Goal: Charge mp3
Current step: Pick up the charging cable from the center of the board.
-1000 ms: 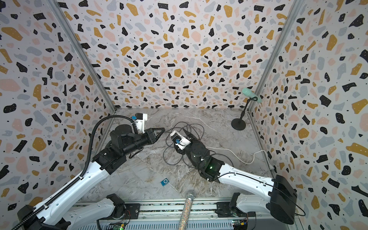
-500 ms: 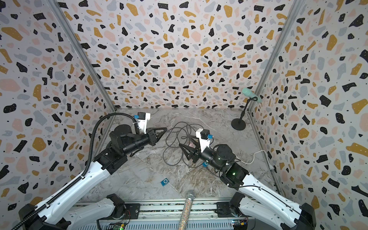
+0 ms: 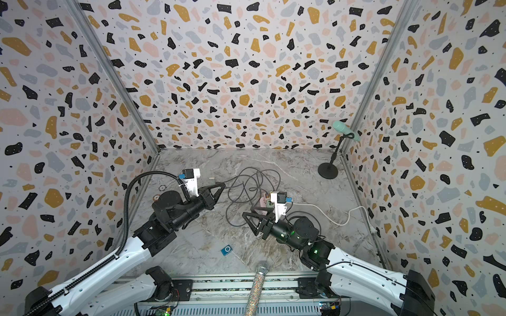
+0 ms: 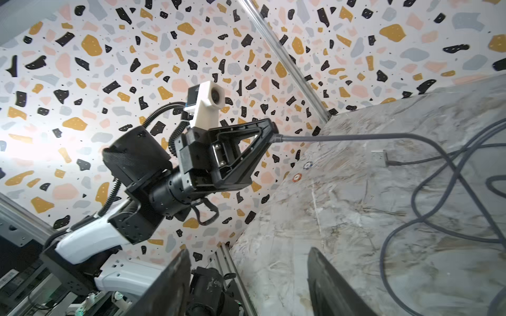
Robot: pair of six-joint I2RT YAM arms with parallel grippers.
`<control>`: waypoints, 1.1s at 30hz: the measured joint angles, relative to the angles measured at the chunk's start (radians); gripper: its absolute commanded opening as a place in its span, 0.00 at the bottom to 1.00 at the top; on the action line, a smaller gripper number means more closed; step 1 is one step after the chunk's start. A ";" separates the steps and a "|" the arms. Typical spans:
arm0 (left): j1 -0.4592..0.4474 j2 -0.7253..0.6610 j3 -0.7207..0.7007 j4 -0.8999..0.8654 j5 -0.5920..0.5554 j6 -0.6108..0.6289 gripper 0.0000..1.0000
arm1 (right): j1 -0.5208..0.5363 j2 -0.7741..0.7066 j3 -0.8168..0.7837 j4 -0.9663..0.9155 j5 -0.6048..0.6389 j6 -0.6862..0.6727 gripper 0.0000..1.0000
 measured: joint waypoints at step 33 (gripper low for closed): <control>-0.252 0.044 -0.124 0.409 -0.225 -0.164 0.00 | -0.015 0.422 0.053 0.602 0.120 0.281 0.72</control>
